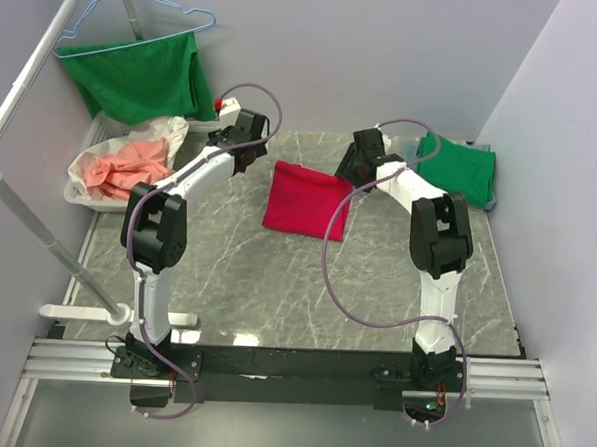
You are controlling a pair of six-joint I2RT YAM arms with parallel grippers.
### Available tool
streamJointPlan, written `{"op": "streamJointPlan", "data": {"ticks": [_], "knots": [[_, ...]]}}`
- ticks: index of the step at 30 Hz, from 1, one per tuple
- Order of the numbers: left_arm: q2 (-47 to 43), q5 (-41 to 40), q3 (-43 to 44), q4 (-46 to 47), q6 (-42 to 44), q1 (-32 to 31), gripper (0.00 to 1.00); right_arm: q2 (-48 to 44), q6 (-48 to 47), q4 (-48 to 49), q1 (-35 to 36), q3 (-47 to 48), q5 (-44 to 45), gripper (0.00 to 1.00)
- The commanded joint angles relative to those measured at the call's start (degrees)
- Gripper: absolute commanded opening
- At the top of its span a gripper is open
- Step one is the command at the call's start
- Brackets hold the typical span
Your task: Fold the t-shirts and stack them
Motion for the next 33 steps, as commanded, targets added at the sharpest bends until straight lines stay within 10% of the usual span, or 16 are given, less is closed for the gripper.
{"op": "streamJointPlan", "data": {"ticks": [1,33], "knots": [[-4.0,3.8,-6.7,-0.4,-2.1,-0.3,0.78,-4.8,1.0,3.7,-0.7,-0.1,4.8,0.68],[-8.8,7.8,-19.6,-8.6,-11.2,-1.2,0.77,-11.8,-9.7,10.6,-0.4,-20.6,-10.7,0.83]]}}
